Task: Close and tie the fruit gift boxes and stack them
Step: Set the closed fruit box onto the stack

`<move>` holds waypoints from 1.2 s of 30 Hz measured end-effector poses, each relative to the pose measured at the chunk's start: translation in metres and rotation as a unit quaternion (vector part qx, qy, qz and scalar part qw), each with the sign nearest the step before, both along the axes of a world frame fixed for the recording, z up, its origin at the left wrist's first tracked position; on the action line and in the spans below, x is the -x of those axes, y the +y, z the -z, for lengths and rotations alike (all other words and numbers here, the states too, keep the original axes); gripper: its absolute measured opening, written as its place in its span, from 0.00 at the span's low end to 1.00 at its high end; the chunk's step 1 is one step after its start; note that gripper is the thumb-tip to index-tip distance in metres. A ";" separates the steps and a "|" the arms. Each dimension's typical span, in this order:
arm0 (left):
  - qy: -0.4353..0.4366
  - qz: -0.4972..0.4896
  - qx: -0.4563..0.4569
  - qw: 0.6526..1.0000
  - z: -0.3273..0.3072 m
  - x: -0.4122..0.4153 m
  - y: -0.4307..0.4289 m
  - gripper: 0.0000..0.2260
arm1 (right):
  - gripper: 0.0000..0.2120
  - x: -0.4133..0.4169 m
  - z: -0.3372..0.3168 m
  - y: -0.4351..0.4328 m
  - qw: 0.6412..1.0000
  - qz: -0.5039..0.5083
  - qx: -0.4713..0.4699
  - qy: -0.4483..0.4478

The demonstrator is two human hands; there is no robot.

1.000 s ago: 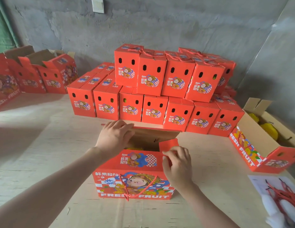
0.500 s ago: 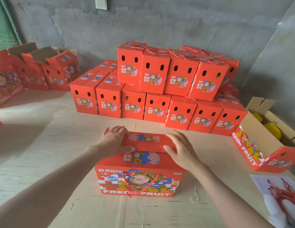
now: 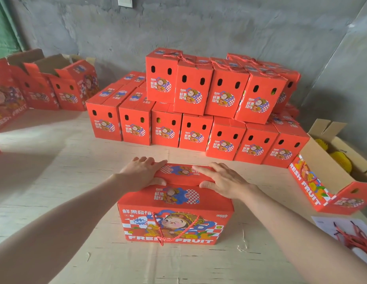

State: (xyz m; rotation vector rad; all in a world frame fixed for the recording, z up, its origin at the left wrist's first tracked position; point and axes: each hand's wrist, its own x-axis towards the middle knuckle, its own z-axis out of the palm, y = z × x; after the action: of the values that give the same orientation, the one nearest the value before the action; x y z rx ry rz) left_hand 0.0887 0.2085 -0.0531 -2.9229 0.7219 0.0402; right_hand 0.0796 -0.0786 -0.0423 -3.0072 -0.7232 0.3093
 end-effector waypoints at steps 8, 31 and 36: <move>-0.013 0.026 0.035 0.999 0.000 0.003 0.003 0.50 | 0.26 0.002 0.004 0.002 1.000 0.010 0.007 -0.008; 0.029 -0.037 0.022 0.999 0.015 0.003 -0.001 0.49 | 0.25 0.005 0.021 0.021 0.998 0.060 0.016 0.029; -0.007 -0.118 0.042 0.992 0.018 0.010 0.003 0.39 | 0.25 0.008 0.021 0.008 0.999 0.039 -0.031 -0.002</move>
State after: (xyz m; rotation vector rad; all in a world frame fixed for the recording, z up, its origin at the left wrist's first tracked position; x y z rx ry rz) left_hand 0.0792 0.2118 -0.0714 -3.0701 0.3804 0.0137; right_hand 0.0713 -0.0702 -0.0637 -2.9694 -0.6036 0.2736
